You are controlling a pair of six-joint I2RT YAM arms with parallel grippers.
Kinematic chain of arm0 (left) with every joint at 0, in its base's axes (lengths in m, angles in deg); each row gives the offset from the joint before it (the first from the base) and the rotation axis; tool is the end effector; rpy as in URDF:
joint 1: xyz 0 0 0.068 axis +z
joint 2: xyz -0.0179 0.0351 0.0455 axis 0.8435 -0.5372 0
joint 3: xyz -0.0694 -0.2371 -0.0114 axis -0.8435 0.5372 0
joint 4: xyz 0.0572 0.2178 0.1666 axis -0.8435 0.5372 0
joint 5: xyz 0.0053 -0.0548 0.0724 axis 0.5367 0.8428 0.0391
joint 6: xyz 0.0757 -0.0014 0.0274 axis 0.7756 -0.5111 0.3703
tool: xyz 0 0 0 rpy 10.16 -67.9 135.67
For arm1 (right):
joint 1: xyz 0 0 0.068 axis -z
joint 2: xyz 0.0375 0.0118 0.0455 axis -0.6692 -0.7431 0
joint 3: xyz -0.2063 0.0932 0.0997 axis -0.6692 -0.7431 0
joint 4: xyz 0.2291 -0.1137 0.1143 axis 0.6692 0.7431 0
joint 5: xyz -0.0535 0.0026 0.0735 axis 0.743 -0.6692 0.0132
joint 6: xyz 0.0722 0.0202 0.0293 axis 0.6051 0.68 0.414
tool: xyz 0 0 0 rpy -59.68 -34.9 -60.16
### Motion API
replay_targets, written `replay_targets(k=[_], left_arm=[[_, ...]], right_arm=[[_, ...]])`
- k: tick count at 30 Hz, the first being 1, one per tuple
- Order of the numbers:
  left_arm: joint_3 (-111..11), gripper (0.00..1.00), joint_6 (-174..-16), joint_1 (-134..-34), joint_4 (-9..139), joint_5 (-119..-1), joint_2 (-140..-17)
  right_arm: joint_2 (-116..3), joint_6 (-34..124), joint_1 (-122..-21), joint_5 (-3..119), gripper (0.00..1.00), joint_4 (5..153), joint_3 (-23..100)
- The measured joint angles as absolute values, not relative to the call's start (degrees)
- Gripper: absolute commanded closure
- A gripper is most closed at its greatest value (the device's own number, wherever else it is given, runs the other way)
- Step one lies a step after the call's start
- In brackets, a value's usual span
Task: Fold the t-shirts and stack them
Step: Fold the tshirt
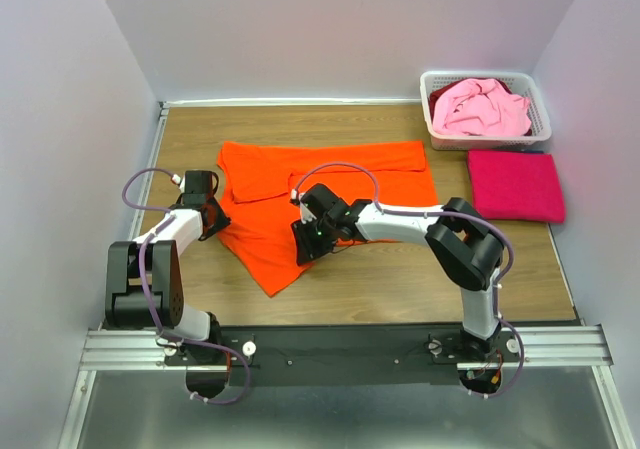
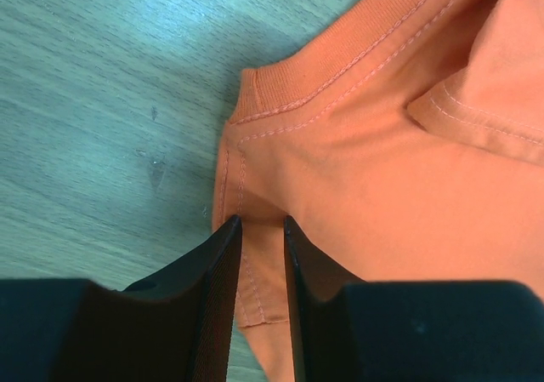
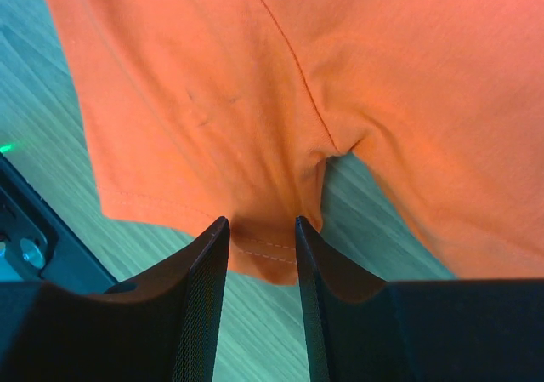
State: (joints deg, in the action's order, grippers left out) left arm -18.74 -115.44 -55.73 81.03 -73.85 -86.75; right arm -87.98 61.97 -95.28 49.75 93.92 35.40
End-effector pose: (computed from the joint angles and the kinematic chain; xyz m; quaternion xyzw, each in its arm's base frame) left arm 0.3080 0.0164 0.0934 -0.2910 0.9120 -0.0290 0.2877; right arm 0.2430 0.3575 0.0899 -0.2795 0.9053 0.2845 0.1463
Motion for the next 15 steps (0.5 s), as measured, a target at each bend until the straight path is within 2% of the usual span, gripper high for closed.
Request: replay_targets(k=[3,7,9,15], left_arm=[[-18.7,0.64,-115.4,-55.7,81.4,-74.3,-86.5],[-18.7,0.56,-115.2,-55.7,82.8,-75.3,-85.8],[-18.7,0.53,-114.8,-55.7,84.1,-75.8,-84.8],[-21.3,0.49,-115.2,-55.6,89.9,-77.3,-74.1]], right_arm=[[-88.0,62.0,-95.3,48.6,0.55,94.5,35.4],[-88.0,61.9,-95.8,47.1,0.55,95.8,35.6],[-87.9,61.8,-96.1,46.9,0.51,97.3,36.1],[-84.2,58.9,-95.9,54.2,0.46,106.7,40.3]])
